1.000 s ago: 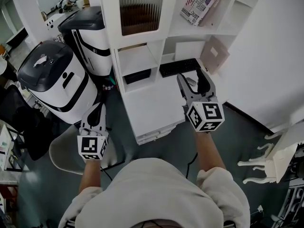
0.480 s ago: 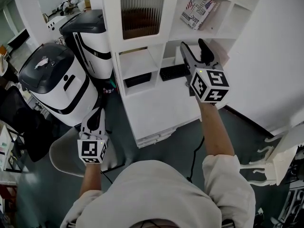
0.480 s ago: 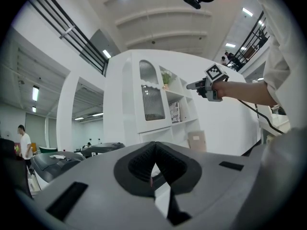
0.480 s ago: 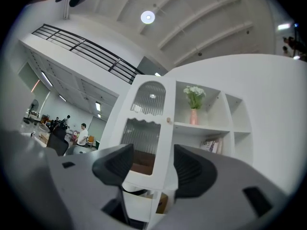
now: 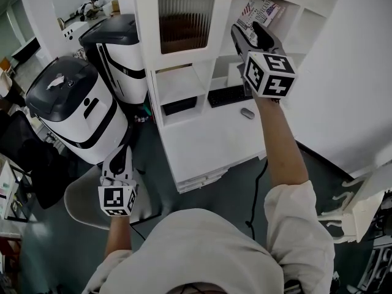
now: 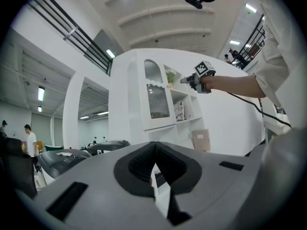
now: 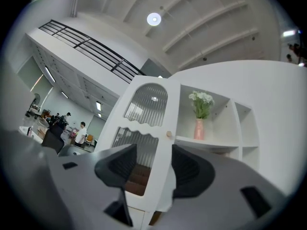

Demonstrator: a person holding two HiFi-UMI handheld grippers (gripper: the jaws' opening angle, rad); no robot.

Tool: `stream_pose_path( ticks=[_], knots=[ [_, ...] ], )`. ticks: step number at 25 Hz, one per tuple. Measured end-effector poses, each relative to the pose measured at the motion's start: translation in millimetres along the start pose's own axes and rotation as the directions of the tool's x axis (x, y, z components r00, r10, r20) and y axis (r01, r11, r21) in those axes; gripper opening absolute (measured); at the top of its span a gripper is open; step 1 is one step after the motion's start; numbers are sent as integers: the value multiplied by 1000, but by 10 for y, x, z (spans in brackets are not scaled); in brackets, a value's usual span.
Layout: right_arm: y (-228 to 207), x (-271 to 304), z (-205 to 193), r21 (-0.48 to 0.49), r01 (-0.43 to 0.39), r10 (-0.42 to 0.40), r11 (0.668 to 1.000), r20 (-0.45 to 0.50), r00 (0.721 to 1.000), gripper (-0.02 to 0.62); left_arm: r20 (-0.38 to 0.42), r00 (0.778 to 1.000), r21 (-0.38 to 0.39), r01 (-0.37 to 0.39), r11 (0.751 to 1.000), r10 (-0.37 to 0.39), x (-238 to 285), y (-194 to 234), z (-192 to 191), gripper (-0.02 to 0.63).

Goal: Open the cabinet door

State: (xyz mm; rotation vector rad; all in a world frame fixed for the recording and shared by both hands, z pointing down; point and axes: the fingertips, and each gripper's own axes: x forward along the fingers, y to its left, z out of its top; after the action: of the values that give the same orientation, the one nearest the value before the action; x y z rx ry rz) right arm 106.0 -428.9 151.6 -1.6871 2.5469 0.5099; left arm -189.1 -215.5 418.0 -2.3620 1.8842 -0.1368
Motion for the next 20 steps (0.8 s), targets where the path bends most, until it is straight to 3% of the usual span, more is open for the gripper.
stream_pose_path(
  ticks=[20],
  knots=[
    [-353,1069,222,-65,38,-41,997,-47,998,189,-42,991,-9,-129,992,129,-374,264,-122,-2]
  ],
)
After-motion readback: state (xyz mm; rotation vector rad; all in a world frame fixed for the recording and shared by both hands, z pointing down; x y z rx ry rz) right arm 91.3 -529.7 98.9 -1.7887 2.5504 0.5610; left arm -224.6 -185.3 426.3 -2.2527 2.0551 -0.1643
